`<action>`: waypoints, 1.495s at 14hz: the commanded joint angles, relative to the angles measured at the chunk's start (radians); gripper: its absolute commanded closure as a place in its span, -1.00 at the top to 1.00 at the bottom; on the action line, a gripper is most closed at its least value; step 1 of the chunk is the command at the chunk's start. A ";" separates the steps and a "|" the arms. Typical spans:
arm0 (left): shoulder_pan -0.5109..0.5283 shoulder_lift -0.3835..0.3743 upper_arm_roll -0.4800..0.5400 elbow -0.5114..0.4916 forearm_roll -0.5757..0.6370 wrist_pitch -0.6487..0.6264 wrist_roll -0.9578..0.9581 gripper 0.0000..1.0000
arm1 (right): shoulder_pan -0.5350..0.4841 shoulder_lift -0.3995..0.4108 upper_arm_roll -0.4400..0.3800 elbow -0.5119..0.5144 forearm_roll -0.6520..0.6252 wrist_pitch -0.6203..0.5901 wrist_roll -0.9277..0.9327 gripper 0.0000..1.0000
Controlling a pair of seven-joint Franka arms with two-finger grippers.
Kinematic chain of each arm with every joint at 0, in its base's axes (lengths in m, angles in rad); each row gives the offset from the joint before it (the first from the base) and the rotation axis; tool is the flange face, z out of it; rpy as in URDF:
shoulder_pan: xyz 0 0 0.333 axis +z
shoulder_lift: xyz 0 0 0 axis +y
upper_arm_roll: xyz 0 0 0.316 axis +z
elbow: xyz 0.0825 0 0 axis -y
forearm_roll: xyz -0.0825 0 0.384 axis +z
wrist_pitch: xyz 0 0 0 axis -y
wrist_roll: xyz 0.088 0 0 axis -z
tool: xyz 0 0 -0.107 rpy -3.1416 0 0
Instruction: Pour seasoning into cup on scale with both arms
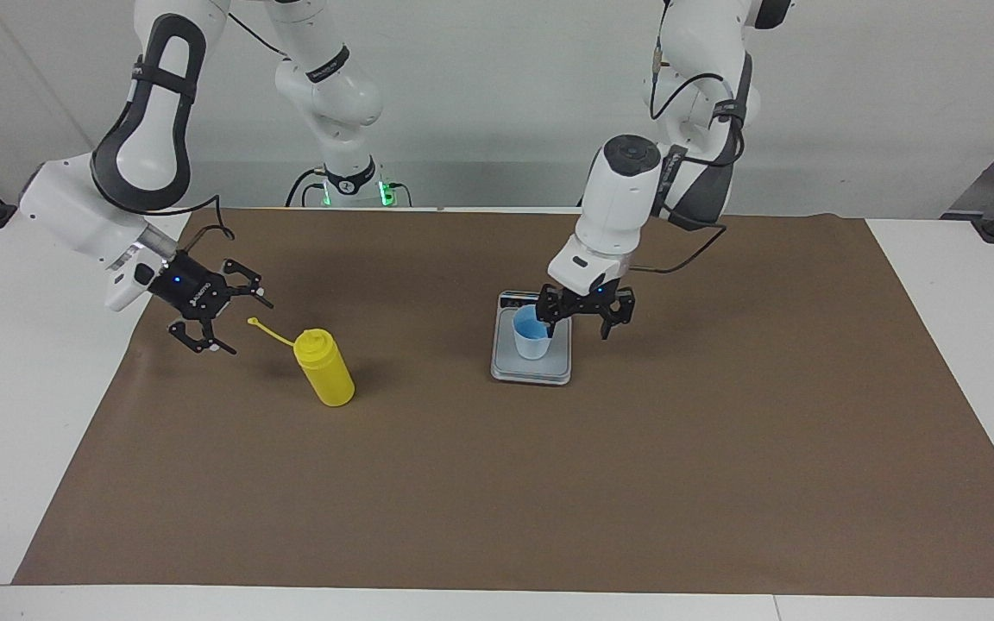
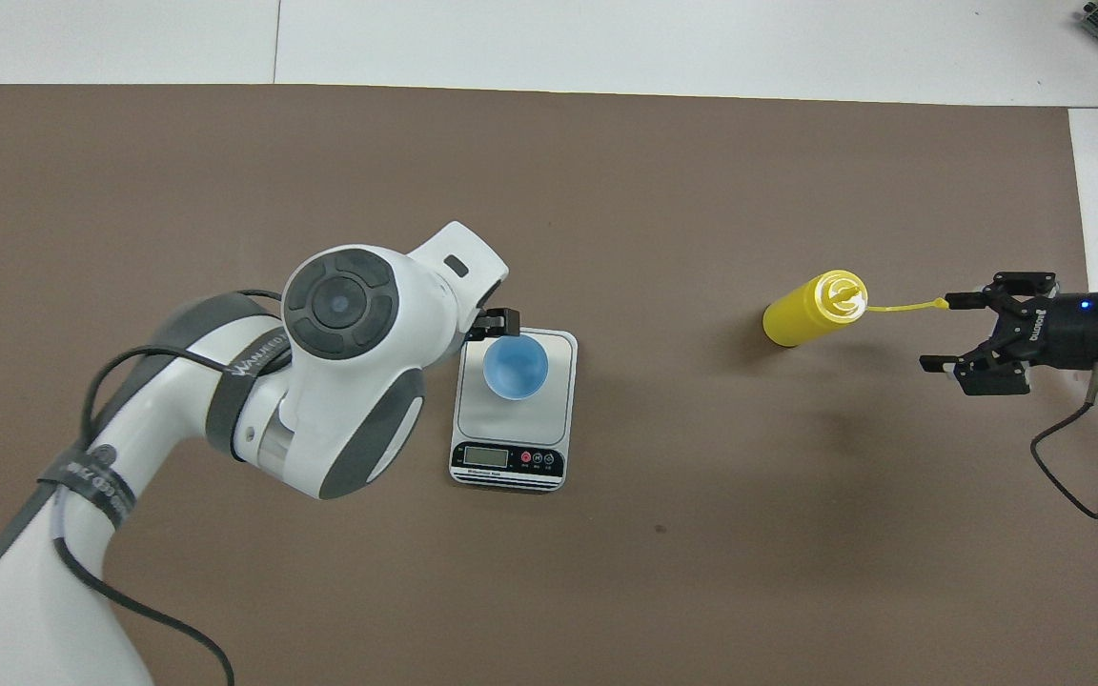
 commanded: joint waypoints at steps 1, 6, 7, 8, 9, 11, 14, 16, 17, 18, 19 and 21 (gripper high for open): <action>0.066 -0.068 -0.003 0.019 0.019 -0.109 0.109 1.00 | -0.004 -0.013 0.004 -0.069 0.059 0.034 -0.057 1.00; 0.251 -0.172 -0.006 0.013 0.010 -0.243 0.393 1.00 | 0.004 0.107 0.006 -0.086 0.263 0.057 -0.309 1.00; 0.288 -0.178 -0.004 0.013 0.010 -0.260 0.436 1.00 | 0.005 0.147 0.006 -0.086 0.330 0.055 -0.381 1.00; 0.326 -0.189 -0.003 0.013 0.010 -0.275 0.477 1.00 | 0.007 0.157 0.006 -0.087 0.366 0.054 -0.427 1.00; 0.360 -0.192 -0.003 0.009 0.009 -0.283 0.523 1.00 | 0.008 0.158 0.006 -0.087 0.372 0.055 -0.432 1.00; 0.417 -0.200 -0.003 0.008 0.010 -0.303 0.583 1.00 | 0.043 0.160 0.006 -0.086 0.399 0.060 -0.432 1.00; 0.477 -0.206 -0.001 0.003 0.010 -0.307 0.654 1.00 | 0.111 0.160 0.006 -0.095 0.473 0.096 -0.432 1.00; 0.511 -0.208 -0.003 0.005 0.012 -0.312 0.699 1.00 | 0.123 0.161 0.006 -0.095 0.481 0.109 -0.434 1.00; 0.526 -0.211 -0.001 0.011 0.012 -0.312 0.726 1.00 | 0.123 0.161 0.006 -0.093 0.481 0.110 -0.436 1.00; 0.531 -0.214 -0.001 0.017 0.012 -0.316 0.727 1.00 | 0.123 0.163 0.006 -0.092 0.482 0.112 -0.436 1.00; 0.531 -0.220 -0.001 0.023 0.016 -0.332 0.727 1.00 | 0.125 0.163 0.006 -0.089 0.485 0.112 -0.437 1.00; 0.529 -0.221 -0.007 0.072 0.016 -0.378 0.723 1.00 | 0.146 0.166 0.006 -0.084 0.516 0.130 -0.437 1.00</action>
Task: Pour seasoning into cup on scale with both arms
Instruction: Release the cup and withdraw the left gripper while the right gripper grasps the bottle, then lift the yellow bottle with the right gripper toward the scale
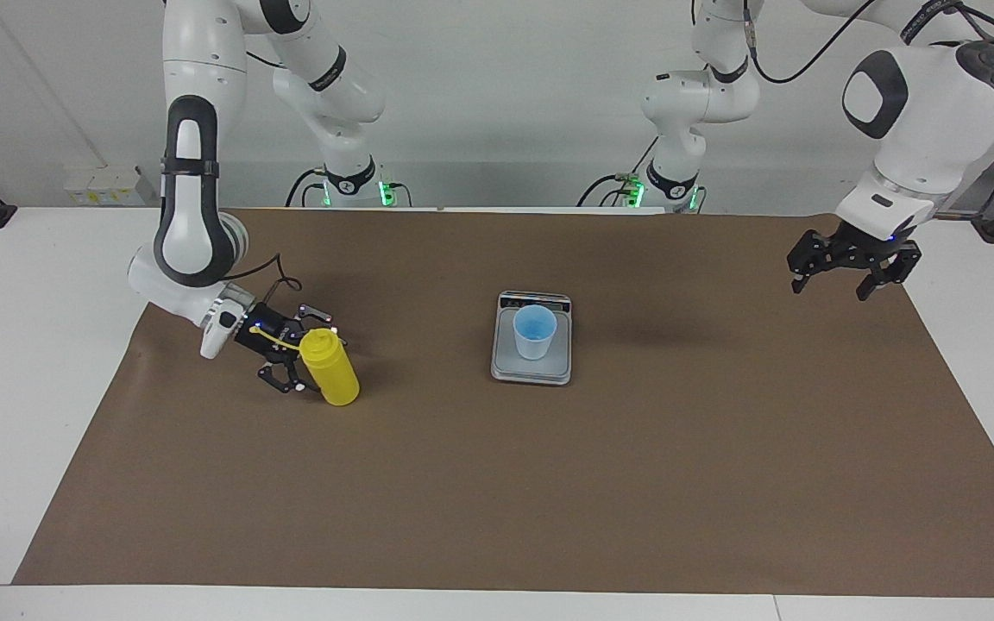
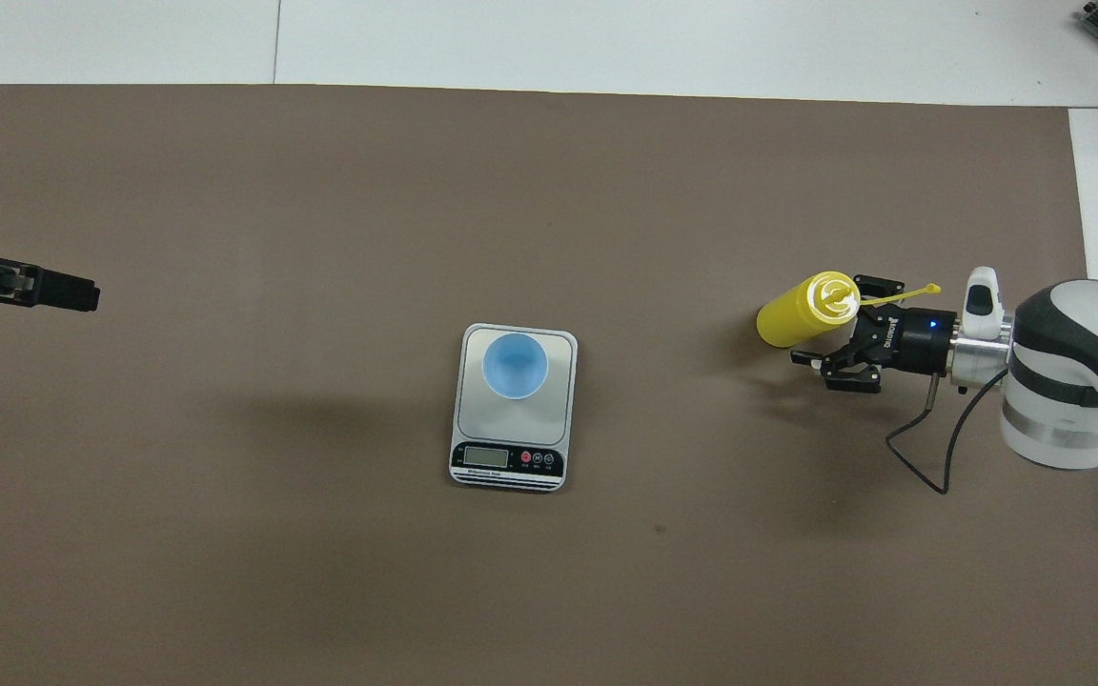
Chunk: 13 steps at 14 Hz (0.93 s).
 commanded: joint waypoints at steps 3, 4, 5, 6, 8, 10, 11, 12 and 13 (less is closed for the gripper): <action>-0.001 -0.020 -0.024 0.122 0.011 -0.159 0.000 1.00 | 0.040 0.000 0.003 0.007 0.088 0.043 -0.013 1.00; -0.005 -0.020 -0.026 0.137 0.009 -0.190 -0.004 1.00 | 0.041 0.000 0.003 0.007 0.088 0.048 -0.015 1.00; -0.009 -0.020 -0.030 0.157 0.008 -0.217 -0.027 1.00 | 0.046 0.001 0.003 0.007 0.090 0.048 -0.015 1.00; -0.008 -0.020 -0.050 0.179 0.006 -0.243 -0.065 1.00 | 0.051 0.000 0.005 0.010 0.093 0.049 -0.015 1.00; -0.003 -0.038 -0.081 0.165 0.006 -0.241 -0.131 1.00 | 0.073 -0.002 0.003 0.024 0.124 0.080 -0.007 0.10; 0.023 -0.055 -0.095 0.134 0.006 -0.225 -0.132 1.00 | 0.107 -0.012 0.005 0.038 0.125 0.126 0.022 -0.59; 0.029 -0.055 -0.104 0.134 0.005 -0.227 -0.130 1.00 | 0.132 -0.026 0.005 0.043 0.119 0.155 0.051 -0.76; 0.057 -0.055 -0.130 0.130 0.003 -0.227 -0.130 1.00 | 0.158 -0.035 0.005 0.058 0.109 0.192 0.077 -0.84; 0.084 -0.060 -0.159 0.113 0.003 -0.222 -0.129 1.00 | 0.187 -0.040 0.005 0.073 0.102 0.219 0.098 -0.93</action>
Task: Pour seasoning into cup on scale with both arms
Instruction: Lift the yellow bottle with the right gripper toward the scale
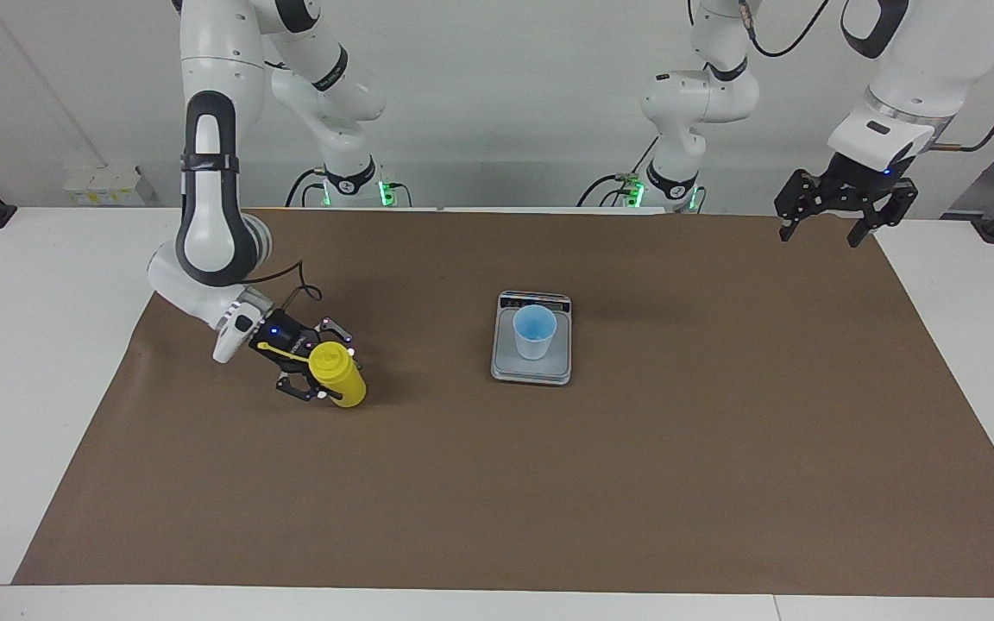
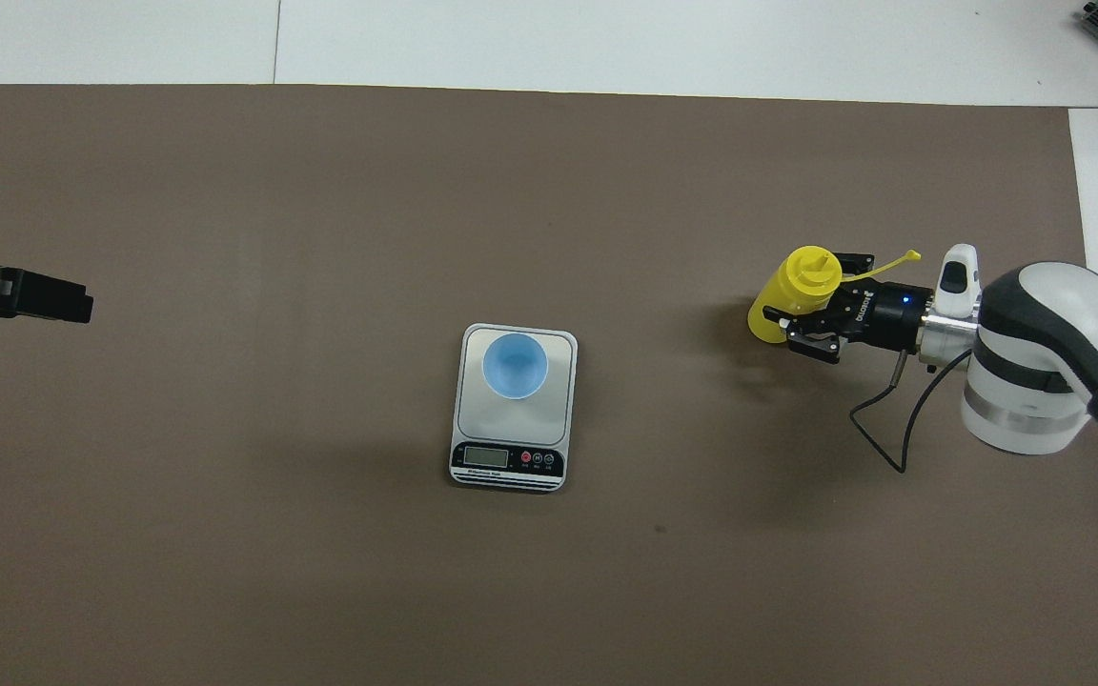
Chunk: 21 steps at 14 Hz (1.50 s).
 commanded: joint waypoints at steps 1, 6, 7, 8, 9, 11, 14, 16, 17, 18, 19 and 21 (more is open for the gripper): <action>0.058 -0.032 -0.063 -0.047 0.003 -0.001 -0.010 1.00 | 0.082 -0.042 0.002 0.026 -0.014 0.082 0.094 -1.00; 0.054 -0.034 -0.058 -0.036 0.002 -0.042 -0.012 1.00 | 0.201 -0.059 0.002 0.101 -0.357 0.165 0.411 -1.00; 0.057 -0.032 -0.058 -0.029 0.002 -0.067 -0.013 1.00 | 0.226 -0.057 0.002 0.120 -0.454 0.167 0.499 -1.00; 0.060 -0.034 -0.057 -0.027 0.002 -0.090 -0.012 1.00 | 0.260 -0.054 0.002 0.140 -0.564 0.168 0.594 -1.00; 0.067 -0.034 -0.054 -0.027 0.002 -0.088 -0.012 1.00 | 0.290 -0.051 0.001 0.161 -0.684 0.167 0.680 -1.00; 0.064 -0.035 -0.058 -0.032 0.003 -0.069 -0.013 1.00 | 0.338 -0.039 0.004 0.193 -0.940 0.158 0.865 -1.00; 0.055 -0.066 -0.060 -0.088 0.003 -0.050 -0.006 1.00 | 0.406 -0.039 0.002 0.203 -1.172 0.133 1.022 -1.00; 0.055 -0.065 -0.060 -0.085 0.003 -0.052 -0.012 1.00 | 0.426 -0.039 0.002 0.226 -1.310 0.069 1.053 -1.00; 0.057 -0.065 -0.060 -0.085 0.003 -0.052 -0.013 1.00 | 0.438 -0.039 0.002 0.244 -1.377 0.028 1.055 -1.00; 0.057 -0.066 -0.060 -0.087 0.003 -0.058 -0.013 1.00 | 0.446 -0.037 0.004 0.261 -1.436 -0.008 1.058 -1.00; 0.057 -0.066 -0.060 -0.087 0.003 -0.058 -0.013 1.00 | 0.459 -0.033 0.002 0.270 -1.479 -0.032 1.072 -1.00; 0.057 -0.066 -0.060 -0.087 0.003 -0.061 -0.012 1.00 | 0.522 -0.034 0.002 0.281 -1.661 -0.107 1.081 -1.00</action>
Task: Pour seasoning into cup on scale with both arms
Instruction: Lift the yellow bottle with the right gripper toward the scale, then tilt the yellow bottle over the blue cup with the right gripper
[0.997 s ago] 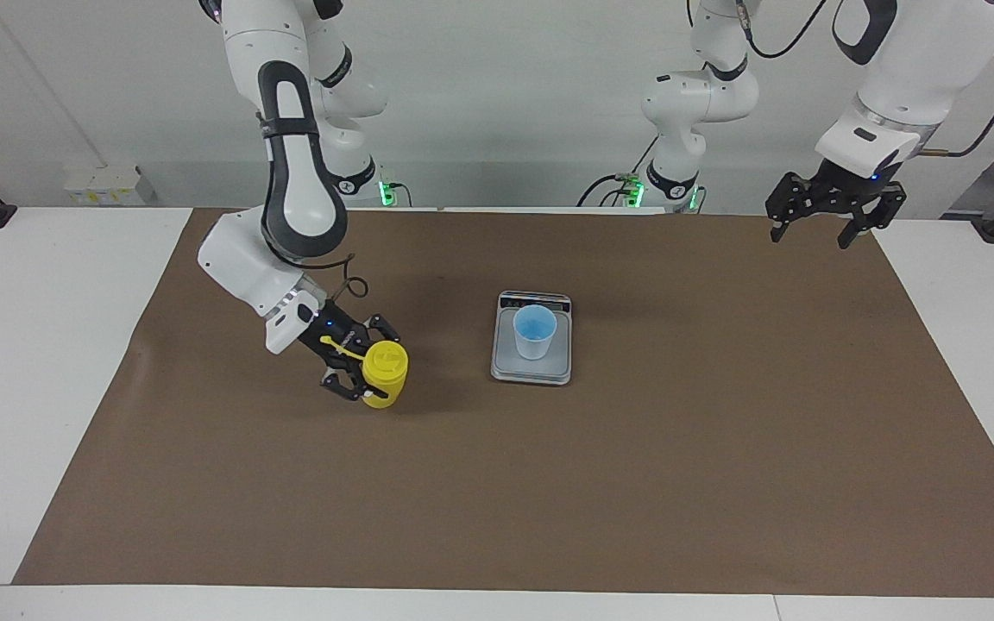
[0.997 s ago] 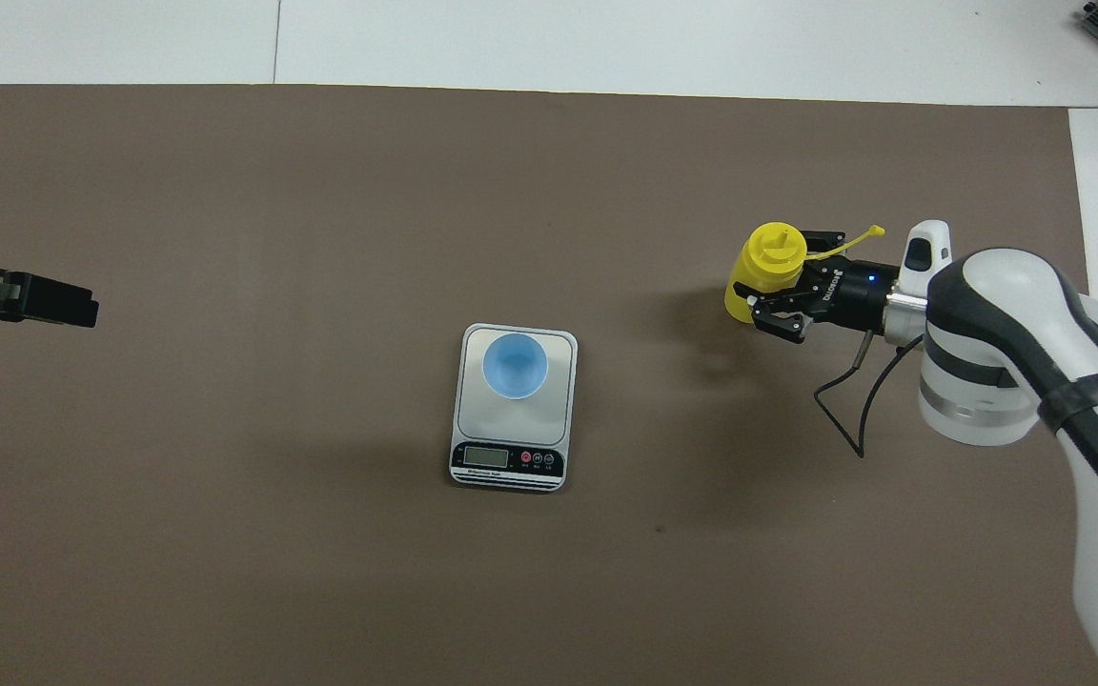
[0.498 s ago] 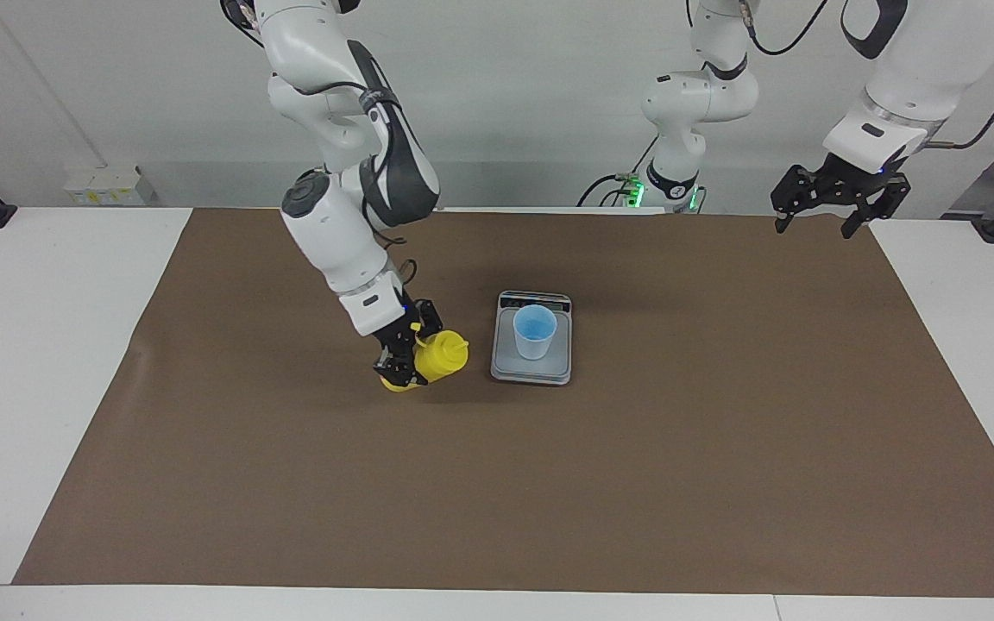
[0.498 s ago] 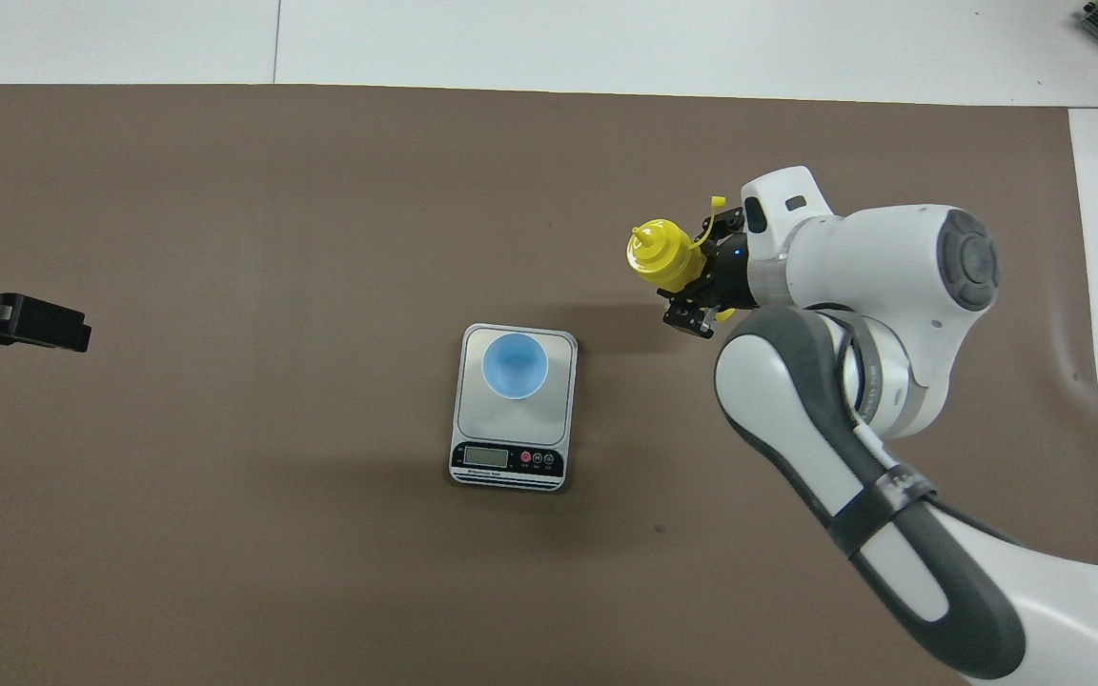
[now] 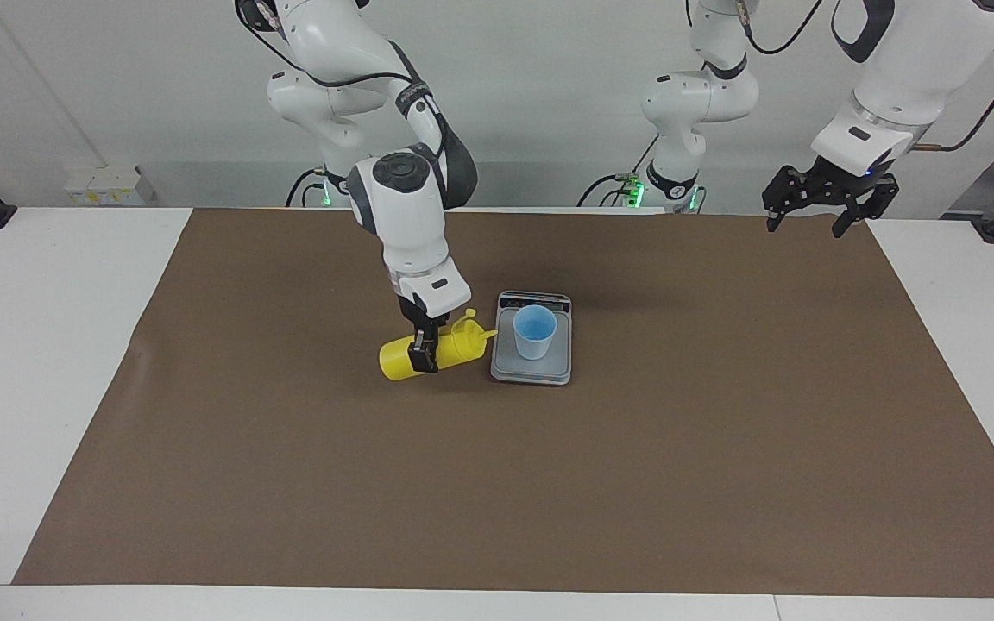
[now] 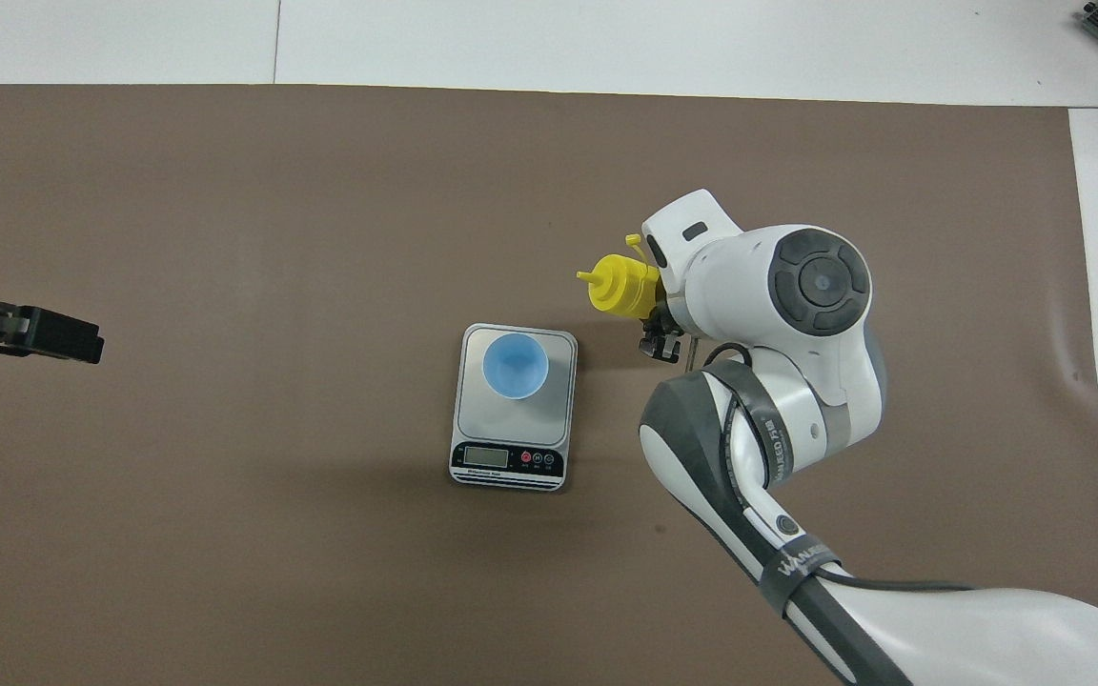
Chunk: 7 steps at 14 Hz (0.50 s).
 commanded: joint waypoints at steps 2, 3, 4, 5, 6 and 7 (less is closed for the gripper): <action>0.015 -0.034 -0.003 -0.036 0.003 0.008 -0.008 1.00 | 0.069 0.011 0.001 0.026 -0.264 -0.118 0.038 -1.00; 0.018 -0.034 -0.003 -0.036 0.003 0.008 -0.008 1.00 | 0.078 0.011 0.001 0.026 -0.274 -0.129 0.038 -1.00; 0.020 -0.034 -0.003 -0.036 0.003 0.009 -0.008 1.00 | 0.101 0.013 0.000 0.028 -0.287 -0.138 0.040 -1.00; 0.021 -0.034 -0.003 -0.036 0.003 0.008 -0.008 1.00 | 0.113 0.013 0.000 0.028 -0.310 -0.137 0.044 -1.00; 0.021 -0.034 -0.003 -0.036 0.003 0.009 -0.008 1.00 | 0.122 0.014 0.001 0.028 -0.347 -0.137 0.061 -1.00; 0.020 -0.034 -0.003 -0.036 0.003 0.009 -0.008 1.00 | 0.142 0.016 0.000 0.029 -0.379 -0.141 0.096 -1.00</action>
